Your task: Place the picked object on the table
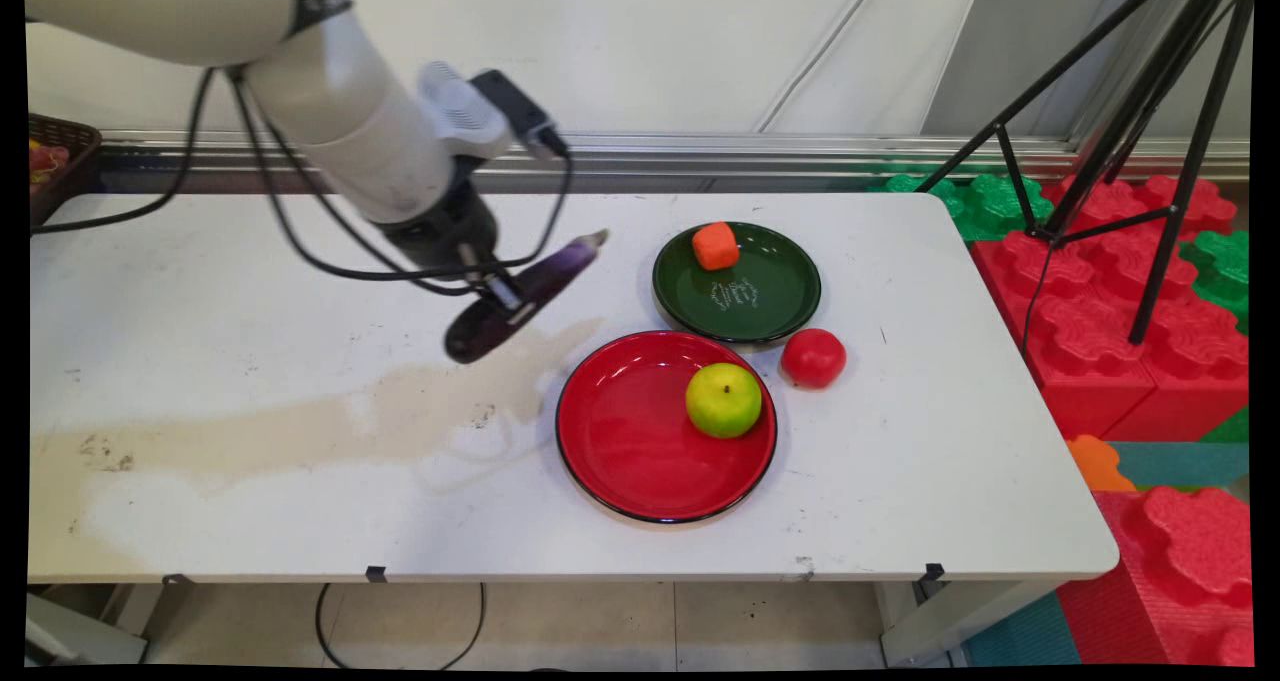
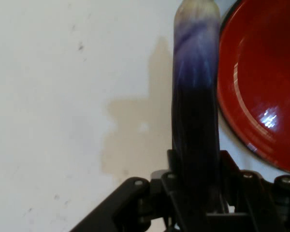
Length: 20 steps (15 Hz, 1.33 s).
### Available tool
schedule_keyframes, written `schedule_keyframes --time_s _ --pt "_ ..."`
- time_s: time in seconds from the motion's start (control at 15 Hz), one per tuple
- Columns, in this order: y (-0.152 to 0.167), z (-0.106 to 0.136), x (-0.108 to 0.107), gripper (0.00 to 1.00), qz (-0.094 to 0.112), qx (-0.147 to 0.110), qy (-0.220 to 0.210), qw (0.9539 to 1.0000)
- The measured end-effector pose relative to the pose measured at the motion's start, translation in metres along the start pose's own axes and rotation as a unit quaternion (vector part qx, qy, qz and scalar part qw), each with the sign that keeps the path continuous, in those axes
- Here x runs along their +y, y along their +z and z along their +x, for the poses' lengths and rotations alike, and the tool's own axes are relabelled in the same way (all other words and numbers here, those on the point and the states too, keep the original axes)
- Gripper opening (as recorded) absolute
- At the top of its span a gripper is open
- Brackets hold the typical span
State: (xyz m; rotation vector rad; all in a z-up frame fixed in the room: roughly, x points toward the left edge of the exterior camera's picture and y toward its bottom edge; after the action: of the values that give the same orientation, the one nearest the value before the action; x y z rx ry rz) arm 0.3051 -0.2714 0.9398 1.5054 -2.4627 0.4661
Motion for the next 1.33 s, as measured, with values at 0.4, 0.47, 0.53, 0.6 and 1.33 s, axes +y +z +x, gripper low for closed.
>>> schedule_keyframes --time_s 0.4,0.47,0.53,0.6,1.33 --pt "0.001 -0.042 -0.027 0.0 0.007 -0.016 -0.027 0.9995" --pt "0.003 -0.046 -0.029 0.0 0.007 -0.018 -0.03 0.9994" --pt "0.005 -0.052 -0.031 0.0 0.008 -0.02 -0.035 0.9992" --pt "0.007 -0.055 -0.033 0.0 0.008 -0.022 -0.038 0.999" --pt "0.065 -0.074 -0.034 0.0 0.004 -0.036 -0.068 0.9971"
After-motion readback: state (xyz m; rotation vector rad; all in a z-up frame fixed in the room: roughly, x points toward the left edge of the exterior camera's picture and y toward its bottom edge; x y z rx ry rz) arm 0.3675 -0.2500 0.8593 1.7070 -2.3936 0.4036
